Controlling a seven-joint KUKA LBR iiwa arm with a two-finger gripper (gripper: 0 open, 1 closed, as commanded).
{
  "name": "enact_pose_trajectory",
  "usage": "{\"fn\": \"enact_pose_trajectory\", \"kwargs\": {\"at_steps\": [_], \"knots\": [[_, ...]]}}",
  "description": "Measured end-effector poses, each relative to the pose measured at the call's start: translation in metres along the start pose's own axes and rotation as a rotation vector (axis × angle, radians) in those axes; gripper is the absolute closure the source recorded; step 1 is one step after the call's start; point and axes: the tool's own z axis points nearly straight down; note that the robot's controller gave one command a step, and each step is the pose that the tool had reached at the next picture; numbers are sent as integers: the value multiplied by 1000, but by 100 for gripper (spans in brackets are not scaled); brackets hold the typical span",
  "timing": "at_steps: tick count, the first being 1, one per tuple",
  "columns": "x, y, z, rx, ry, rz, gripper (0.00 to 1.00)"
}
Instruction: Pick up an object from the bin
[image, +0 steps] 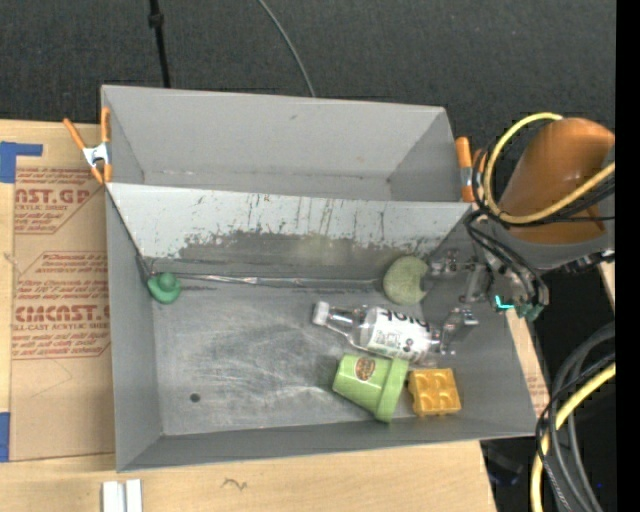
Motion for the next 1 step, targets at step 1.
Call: {"fn": "enact_pose_trajectory", "kwargs": {"at_steps": [1], "knots": [[3, 2, 75, 2, -20, -491, 100]]}}
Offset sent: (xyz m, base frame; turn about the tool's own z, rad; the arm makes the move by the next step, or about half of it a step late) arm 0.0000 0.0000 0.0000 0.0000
